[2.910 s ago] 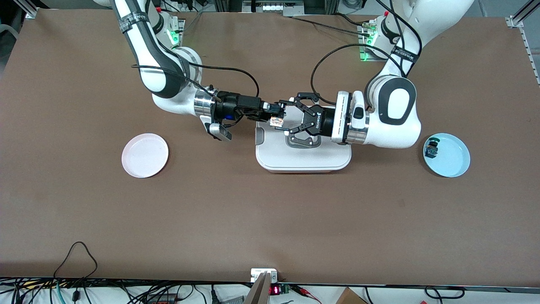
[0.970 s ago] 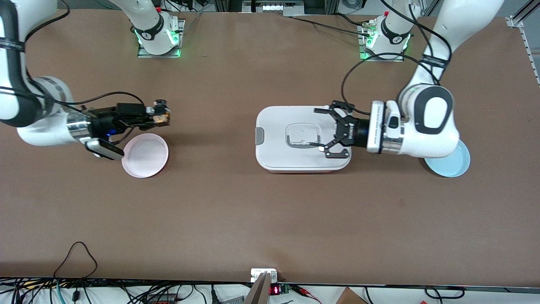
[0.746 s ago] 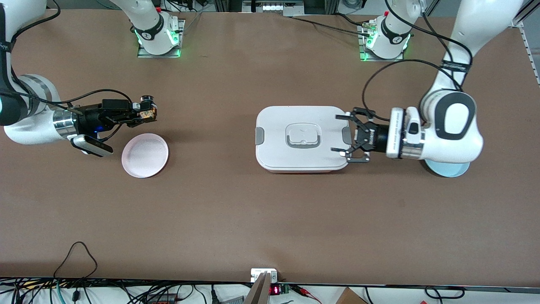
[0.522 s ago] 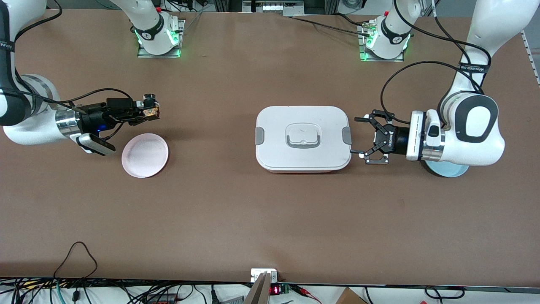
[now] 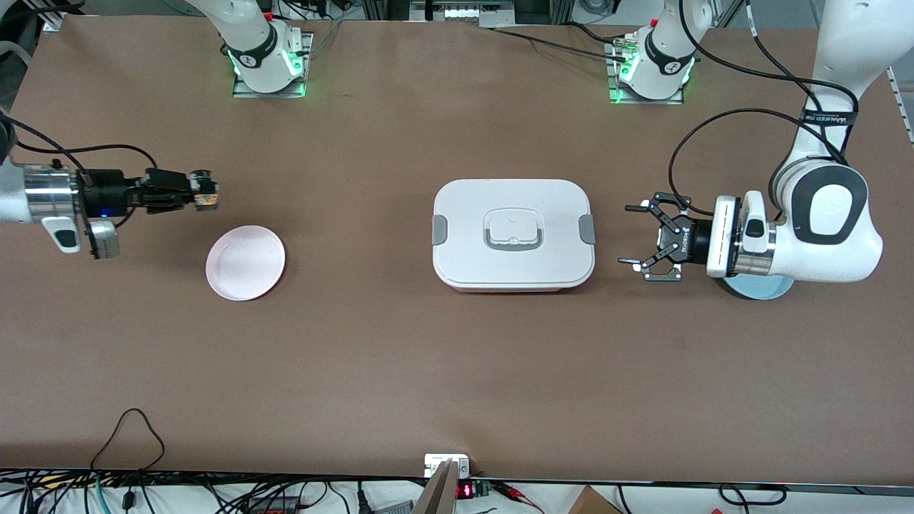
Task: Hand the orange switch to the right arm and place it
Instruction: 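Pull the right gripper back with the switch while the left gripper withdraws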
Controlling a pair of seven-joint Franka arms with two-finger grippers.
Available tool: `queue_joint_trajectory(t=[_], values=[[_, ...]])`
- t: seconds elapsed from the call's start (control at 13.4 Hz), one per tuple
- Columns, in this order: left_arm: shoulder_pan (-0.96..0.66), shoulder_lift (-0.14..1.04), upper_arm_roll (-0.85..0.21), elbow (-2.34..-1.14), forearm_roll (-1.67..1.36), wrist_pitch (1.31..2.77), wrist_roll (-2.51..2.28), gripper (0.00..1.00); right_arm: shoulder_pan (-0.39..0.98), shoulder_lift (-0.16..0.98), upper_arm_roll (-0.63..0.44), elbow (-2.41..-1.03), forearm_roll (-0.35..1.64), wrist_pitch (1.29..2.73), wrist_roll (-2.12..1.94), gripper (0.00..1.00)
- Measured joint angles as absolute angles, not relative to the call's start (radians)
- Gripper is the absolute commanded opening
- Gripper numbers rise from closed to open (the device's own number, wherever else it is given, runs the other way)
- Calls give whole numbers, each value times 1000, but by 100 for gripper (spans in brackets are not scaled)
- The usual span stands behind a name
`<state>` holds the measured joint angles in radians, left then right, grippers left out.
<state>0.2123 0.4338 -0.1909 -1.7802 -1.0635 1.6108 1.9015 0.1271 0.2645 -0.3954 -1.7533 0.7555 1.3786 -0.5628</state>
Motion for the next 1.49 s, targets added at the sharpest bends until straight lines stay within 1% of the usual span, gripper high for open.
queue_joint_trajectory(t=[0.22,0.37,0.52,0.67,0.97,1.12,1.49], values=[[212,434,-190,-1763,-969,1611,1758,100,160,219,-390,-1681,499,1431,-434,0],[213,433,-188,-1735,-892,1611,1653,100,237,160,-383,-1662,299,1495,-308,0],[212,431,-188,-1707,-840,1611,1561,100,323,103,-378,-1660,163,1529,-213,0],[209,429,-189,-1677,-764,1611,1460,100,351,76,-376,-1661,125,1540,-188,0],[185,426,-193,-1592,-612,1607,1289,100,350,72,-379,-1664,110,1552,-188,0],[165,425,-193,-1573,-564,1605,1189,100,352,72,-379,-1672,105,1566,-188,0],[147,425,-193,-1530,-390,1605,864,100,399,30,-367,-1783,28,1677,-190,0]])
